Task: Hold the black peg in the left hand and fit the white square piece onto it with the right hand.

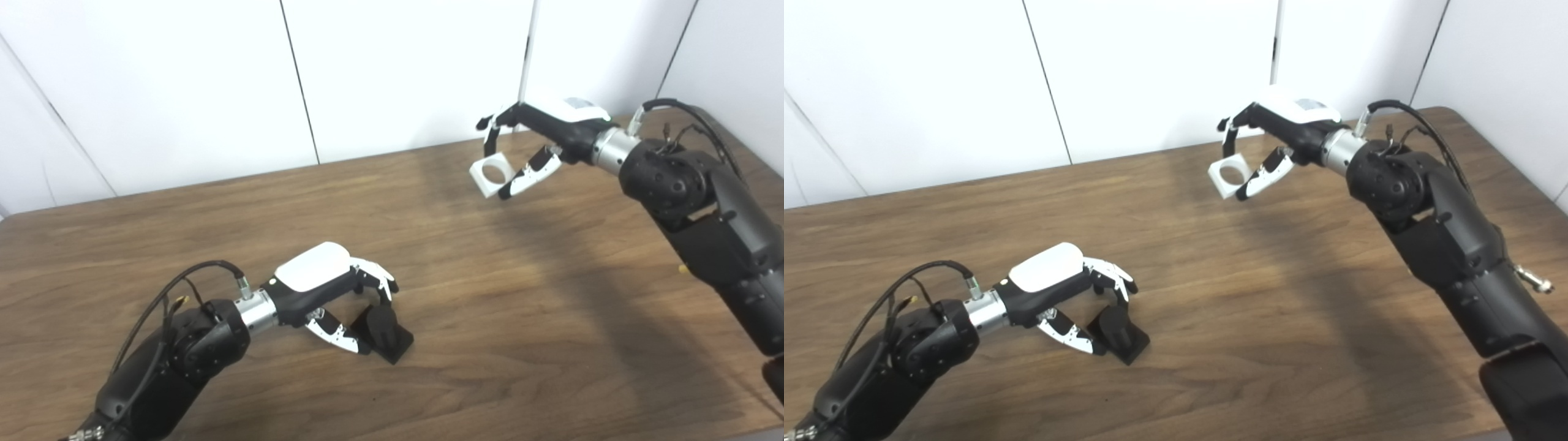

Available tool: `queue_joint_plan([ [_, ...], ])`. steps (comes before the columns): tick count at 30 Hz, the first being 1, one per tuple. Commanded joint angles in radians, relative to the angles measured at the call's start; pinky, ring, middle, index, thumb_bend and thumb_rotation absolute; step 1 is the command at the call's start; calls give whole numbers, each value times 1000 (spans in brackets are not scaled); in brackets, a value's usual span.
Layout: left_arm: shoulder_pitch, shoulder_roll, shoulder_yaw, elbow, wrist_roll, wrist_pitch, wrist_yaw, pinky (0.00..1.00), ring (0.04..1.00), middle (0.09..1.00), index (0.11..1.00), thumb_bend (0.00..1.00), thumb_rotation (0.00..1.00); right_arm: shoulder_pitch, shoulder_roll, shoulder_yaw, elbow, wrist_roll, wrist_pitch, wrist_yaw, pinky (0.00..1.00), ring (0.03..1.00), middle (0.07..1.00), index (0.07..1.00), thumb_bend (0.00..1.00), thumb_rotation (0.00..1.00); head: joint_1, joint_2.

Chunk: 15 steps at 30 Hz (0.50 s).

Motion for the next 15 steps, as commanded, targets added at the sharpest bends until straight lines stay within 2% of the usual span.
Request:
queue_joint_plan([
  [1,26,13,-32,40,43,-5,-72,584,714,757,494,520,74,-35,0,-23,-72,33,-14,10,749,844,800,481,523,141,11,2],
  [8,21,0,-21,40,51,-2,-84,581,712,757,495,521,73,-18,42,-10,-198,64,12,64,722,849,804,480,522,144,66,12],
  [15,13,-18,-15,32,61,29,-118,599,723,769,495,521,73,12,82,-2,-296,113,25,114,733,865,816,480,521,142,117,22],
])
